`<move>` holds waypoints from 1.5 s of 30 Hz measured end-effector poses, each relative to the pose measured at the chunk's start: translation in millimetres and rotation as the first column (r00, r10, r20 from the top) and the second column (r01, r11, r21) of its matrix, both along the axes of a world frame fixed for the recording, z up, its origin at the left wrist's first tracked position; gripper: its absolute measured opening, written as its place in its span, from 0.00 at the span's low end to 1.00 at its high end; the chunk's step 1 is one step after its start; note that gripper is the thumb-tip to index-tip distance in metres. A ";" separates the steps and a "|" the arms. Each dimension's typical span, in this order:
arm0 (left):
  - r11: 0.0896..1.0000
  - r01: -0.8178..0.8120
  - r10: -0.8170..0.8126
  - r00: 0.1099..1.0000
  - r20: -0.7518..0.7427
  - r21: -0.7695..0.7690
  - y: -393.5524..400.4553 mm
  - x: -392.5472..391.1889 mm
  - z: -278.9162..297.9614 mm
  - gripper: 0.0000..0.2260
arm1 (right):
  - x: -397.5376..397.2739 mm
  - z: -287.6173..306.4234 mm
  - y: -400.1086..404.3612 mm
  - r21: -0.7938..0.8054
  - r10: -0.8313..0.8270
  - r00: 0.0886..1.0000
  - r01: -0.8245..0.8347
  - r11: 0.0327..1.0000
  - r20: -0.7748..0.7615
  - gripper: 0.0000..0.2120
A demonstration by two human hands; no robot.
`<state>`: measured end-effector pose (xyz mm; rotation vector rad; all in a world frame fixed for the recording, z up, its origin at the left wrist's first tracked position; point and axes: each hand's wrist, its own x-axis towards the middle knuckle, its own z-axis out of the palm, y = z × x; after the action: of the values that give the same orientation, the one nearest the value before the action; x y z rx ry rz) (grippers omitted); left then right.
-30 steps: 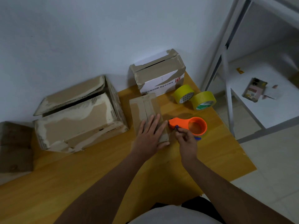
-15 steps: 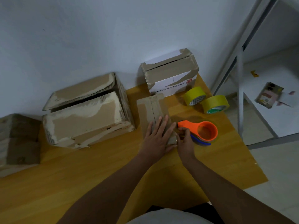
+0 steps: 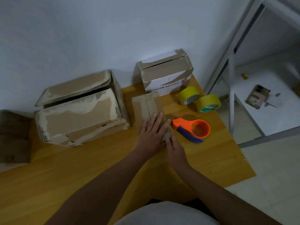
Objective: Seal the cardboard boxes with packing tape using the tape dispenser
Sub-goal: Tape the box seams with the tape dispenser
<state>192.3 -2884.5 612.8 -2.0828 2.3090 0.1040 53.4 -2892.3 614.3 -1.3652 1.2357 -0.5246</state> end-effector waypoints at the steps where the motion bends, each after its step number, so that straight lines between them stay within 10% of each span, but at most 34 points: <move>1: 1.000 -0.004 0.004 1.000 0.005 0.004 -0.1 -0.2 0.3 0.34 | -0.6 1.3 -3.1 -0.003 0.018 1.000 -0.018 1.000 0.002 0.24; 11: 0.992 0.004 0.002 0.999 -0.049 0.122 -1.1 -1.9 12.0 0.33 | -2.6 6.5 -18.4 -0.098 0.101 0.995 -0.099 0.990 0.011 0.24; 17: 0.980 -0.064 0.157 0.824 -0.544 0.187 -4.3 30.1 60.2 0.26 | -3.2 12.7 -21.4 -0.131 0.168 0.967 -0.195 0.972 -0.191 0.25; 19: 0.943 -0.311 0.299 0.641 -0.707 0.117 13.2 47.8 68.0 0.20 | -7.7 17.7 -23.7 -0.149 0.186 0.961 -0.219 0.964 -0.205 0.28; 22: 0.729 -0.632 0.443 0.144 -0.885 0.262 51.1 64.2 58.7 0.11 | -8.4 21.9 -23.2 -0.335 0.234 0.922 -0.336 0.880 -0.309 0.34; 25: 0.524 -0.595 0.513 -0.349 -0.784 0.609 80.5 60.9 30.1 0.11 | 1.9 20.5 -27.8 -0.445 0.349 0.731 -0.650 0.616 -0.586 0.35; 31: 0.531 -0.308 0.384 -0.743 -0.548 0.789 88.0 31.2 4.5 0.21 | 31.7 18.6 -41.7 -0.360 0.261 0.425 -0.895 0.263 -0.867 0.36; 45: 0.579 -0.540 0.188 -0.641 -0.744 0.611 87.8 14.8 -2.1 0.05 | 33.1 9.7 -40.4 -0.303 0.180 0.349 -0.923 0.237 -0.920 0.36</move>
<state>207.1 -2796.7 610.7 -3.5889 0.1296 2.8844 86.5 -2932.8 624.0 -3.0381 0.7730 0.2223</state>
